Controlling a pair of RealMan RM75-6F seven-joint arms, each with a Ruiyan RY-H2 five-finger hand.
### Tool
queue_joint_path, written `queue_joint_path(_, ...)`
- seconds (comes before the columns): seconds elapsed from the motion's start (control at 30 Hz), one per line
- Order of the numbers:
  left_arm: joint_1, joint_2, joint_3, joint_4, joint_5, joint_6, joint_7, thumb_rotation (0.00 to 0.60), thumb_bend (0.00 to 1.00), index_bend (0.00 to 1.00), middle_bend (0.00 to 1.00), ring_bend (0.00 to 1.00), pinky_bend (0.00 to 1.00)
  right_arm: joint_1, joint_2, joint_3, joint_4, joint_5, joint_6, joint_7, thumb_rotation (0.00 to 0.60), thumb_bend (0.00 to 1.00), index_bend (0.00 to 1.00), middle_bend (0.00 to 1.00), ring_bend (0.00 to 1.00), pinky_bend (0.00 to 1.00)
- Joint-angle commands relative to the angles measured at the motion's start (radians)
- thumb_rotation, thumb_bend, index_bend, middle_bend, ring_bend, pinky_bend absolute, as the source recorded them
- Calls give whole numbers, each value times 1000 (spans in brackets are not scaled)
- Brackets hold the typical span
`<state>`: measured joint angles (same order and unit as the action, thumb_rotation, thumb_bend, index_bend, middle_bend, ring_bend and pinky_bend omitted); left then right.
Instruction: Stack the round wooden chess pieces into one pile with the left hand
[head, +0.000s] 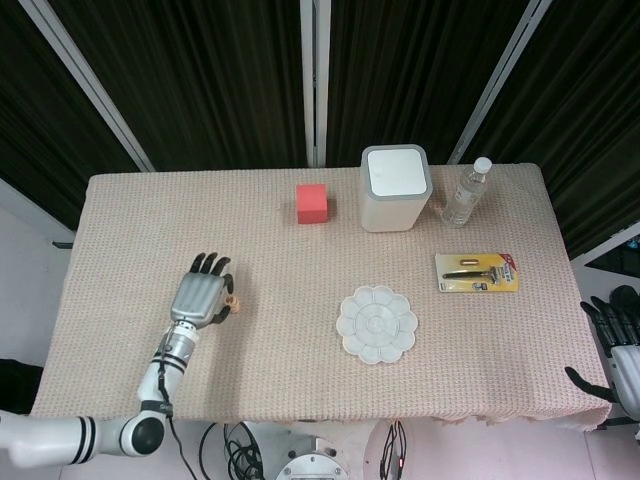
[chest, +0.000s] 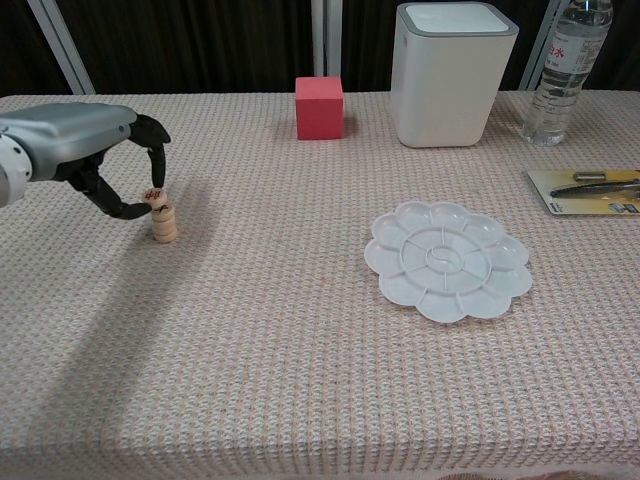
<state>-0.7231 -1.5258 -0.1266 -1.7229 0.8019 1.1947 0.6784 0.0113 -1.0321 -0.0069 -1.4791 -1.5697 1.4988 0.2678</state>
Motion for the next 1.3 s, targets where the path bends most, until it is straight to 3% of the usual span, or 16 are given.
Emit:
queue_joint_path(0.03, -2, -8, -5, 21, -10, -15, -9, 600, 300, 495, 110, 0, 0, 1, 0, 0, 1, 0, -1, 1, 600, 145, 0, 0, 0, 0)
queue_joint_path(0.73, 6, -18, -3, 36, -9, -25, -21, 600, 300, 472, 109, 0, 0, 3, -5, -1, 6, 2, -8, 3, 600, 150, 0, 0, 0, 0)
queue_joint_path(1.3, 9, 15, -6, -31, -11, -16, -5, 600, 299, 335, 98, 0, 0, 5, -2, 2, 6, 3, -8, 5, 600, 152, 0, 0, 0, 0)
